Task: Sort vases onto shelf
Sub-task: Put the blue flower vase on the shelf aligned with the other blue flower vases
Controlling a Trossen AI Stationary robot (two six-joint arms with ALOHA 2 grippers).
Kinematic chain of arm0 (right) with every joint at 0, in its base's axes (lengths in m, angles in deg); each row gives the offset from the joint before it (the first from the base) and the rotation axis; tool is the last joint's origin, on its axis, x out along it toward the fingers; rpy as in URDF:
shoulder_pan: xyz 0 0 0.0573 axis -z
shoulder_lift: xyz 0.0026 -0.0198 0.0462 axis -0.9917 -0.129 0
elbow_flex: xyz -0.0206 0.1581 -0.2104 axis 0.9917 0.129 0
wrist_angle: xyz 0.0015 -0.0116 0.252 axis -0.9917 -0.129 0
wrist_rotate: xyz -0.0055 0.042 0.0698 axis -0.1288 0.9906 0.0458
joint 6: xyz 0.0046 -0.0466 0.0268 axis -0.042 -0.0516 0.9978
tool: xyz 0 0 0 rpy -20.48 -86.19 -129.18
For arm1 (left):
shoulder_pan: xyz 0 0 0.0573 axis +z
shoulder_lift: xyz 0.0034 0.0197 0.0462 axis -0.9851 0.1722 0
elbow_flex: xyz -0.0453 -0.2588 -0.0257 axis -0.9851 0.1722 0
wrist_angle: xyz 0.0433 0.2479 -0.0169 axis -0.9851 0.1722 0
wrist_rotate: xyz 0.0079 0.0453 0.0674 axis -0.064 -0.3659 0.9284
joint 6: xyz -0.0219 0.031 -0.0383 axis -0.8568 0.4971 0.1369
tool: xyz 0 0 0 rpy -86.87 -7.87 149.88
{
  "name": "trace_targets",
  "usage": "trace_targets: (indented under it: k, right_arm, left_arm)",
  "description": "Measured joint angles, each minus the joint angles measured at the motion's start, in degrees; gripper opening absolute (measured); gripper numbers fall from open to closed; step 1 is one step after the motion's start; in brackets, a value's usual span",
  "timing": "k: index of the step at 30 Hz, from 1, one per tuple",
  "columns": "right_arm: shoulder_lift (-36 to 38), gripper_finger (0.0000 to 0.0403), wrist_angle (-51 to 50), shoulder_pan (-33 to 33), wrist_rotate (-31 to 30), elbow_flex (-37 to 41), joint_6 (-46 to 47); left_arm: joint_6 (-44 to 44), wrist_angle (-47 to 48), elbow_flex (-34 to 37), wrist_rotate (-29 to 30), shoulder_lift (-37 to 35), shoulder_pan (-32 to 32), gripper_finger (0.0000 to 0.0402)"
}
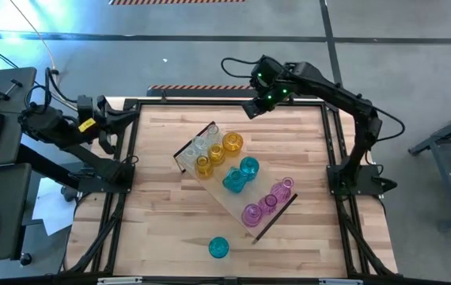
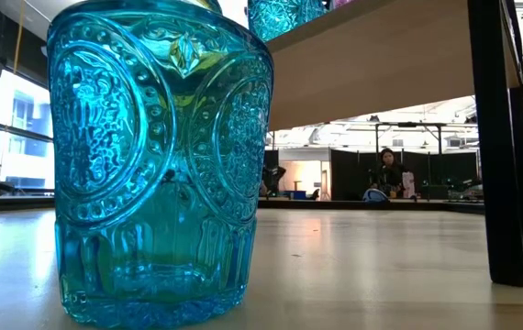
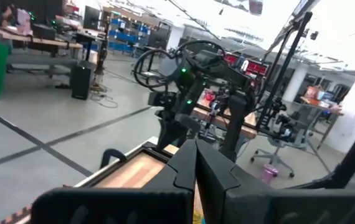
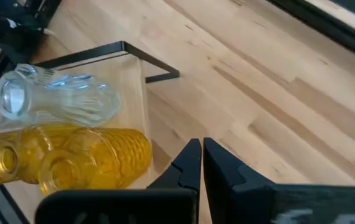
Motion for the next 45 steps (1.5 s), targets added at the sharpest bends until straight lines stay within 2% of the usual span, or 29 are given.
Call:
trace_targets:
  k: [7,13,16,21,29,33,40,45]
  right_arm:
    - [-2.9,0.0000,0.4,-0.4,2.8,0.0,1.4]
    - [-3.5,0.0000,1.0,-1.4,-4.1,0.0,1.3]
    - [-2.4,0.0000,2.4,-1.3,-4.1,-0.5,0.9]
    - [-1.9,0.0000,3.1,-3.2,-3.6,-5.8,-1.4]
    - [-1.9,0.0000,1.8,-12.9,-6.5,-17.1,-4.9]
    - [-1.9,0.0000,0.2,-18.7,-9.7,-20.9,-5.3]
    - [-1.9,0.0000,-0.2,-27.7,-14.1,-20.6,-8.2]
    - [-2.2,0.0000,1.4,-32.2,-14.1,-17.9,-2.7]
  left_arm:
    - [2.0,2.0,0.0,0.2,-0.2,0.0,0.0000]
    - [2.0,2.4,0.0,0.7,-0.5,0.0,0.0000]
    - [1.8,2.4,0.0,0.7,-0.7,0.0,0.0000]
    - [1.9,2.6,0.0,0.6,-0.7,0.0,0.0000]
    - [-0.2,3.9,0.0,0.9,-0.7,0.0,0.0000]
    - [-2.9,6.6,0.0,3.0,-0.7,0.0,0.0000]
    - [-15.0,14.4,0.0,4.0,-0.7,0.0,0.0000]
    - [-21.9,17.6,0.0,-1.7,-0.7,0.0,0.0000]
